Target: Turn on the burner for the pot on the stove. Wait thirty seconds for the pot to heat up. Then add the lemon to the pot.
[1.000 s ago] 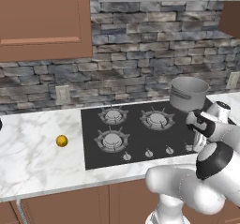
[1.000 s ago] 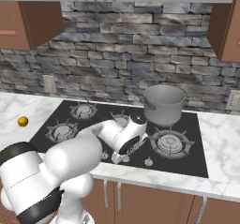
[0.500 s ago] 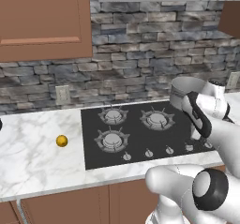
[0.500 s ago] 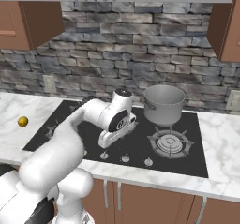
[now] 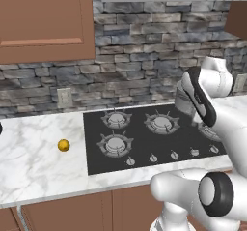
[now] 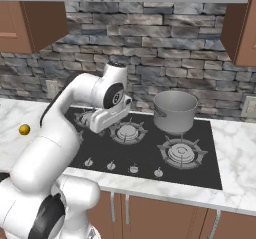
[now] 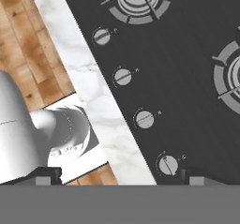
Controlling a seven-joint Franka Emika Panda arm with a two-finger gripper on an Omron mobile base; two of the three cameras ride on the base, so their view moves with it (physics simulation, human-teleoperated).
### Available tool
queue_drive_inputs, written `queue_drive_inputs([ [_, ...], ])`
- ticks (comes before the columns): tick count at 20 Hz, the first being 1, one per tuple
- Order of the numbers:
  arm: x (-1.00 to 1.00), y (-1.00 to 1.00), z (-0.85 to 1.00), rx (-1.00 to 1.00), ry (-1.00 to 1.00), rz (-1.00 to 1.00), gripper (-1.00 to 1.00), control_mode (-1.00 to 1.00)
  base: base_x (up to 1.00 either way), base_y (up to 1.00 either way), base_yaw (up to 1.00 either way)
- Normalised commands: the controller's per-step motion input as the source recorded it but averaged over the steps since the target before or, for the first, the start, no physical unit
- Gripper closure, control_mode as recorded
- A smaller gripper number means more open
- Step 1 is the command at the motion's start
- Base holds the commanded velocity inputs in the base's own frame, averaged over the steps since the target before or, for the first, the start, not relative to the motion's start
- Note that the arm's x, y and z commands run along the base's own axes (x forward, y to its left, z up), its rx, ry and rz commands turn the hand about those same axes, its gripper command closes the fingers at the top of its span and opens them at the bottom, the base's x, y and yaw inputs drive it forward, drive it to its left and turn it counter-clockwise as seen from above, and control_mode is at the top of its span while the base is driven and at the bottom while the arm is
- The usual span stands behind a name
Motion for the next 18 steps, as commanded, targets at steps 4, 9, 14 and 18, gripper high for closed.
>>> queue_drive_inputs([
  [4,-0.14,0.43,0.78,0.00,0.00,0.03,-1.00,-1.00,0.00,0.00,0.00],
  [9,-0.01,0.61,0.65,0.00,0.00,0.00,-1.00,-1.00,0.00,0.00,0.00],
  [14,0.00,0.92,0.09,0.00,0.00,-0.05,-1.00,-1.00,0.00,0.00,0.00],
  [18,0.00,1.00,-0.02,0.00,0.02,-0.18,-1.00,-1.00,0.00,0.00,0.00],
])
